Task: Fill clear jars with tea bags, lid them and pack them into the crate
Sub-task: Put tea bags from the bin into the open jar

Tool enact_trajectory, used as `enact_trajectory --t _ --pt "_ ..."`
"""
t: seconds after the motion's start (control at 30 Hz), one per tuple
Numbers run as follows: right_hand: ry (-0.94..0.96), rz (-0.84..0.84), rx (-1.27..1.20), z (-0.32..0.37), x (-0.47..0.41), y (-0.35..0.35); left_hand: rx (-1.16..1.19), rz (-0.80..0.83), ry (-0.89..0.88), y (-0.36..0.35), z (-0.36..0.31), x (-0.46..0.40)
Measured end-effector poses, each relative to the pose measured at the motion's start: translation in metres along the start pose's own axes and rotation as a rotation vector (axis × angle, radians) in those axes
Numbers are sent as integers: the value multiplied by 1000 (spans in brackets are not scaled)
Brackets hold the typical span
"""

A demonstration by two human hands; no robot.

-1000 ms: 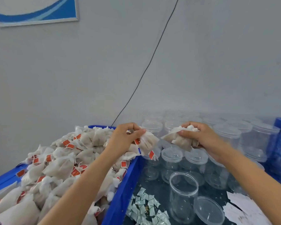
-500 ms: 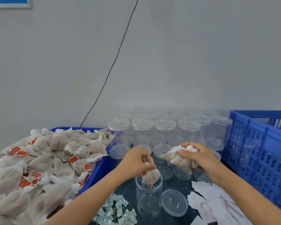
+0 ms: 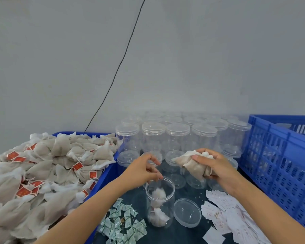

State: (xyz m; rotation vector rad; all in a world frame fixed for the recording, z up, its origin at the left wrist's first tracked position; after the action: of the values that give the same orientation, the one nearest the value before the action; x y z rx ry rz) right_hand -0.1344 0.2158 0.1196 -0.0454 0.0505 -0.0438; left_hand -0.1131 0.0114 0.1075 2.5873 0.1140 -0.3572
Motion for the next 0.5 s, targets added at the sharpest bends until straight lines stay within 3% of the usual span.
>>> enact_trajectory --t 0.17,0.27,0.37,0.5 --pt "-22 83 16 -10 1 -24 254 -172 -65 20 -19 1" --pt "13 173 64 -9 7 -48 413 -41 -7 3 -21 7" --pt "91 250 128 -7 14 -67 342 -9 14 -9 -12 10" --pt "173 177 243 -11 11 -62 181 -167 -3 5 2 6"
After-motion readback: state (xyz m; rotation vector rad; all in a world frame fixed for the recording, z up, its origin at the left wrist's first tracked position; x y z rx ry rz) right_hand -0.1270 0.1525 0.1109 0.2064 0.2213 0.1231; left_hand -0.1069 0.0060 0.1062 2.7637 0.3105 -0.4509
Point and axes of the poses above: each hand's wrist, its own x-axis away from the middle knuckle, its own y-axis out of the back of the hand, z = x × y, the point moved 10 cm from there along -x, towards the middle knuckle, and after that the axes turned 14 degrees about -z, right-handed, at the moved point
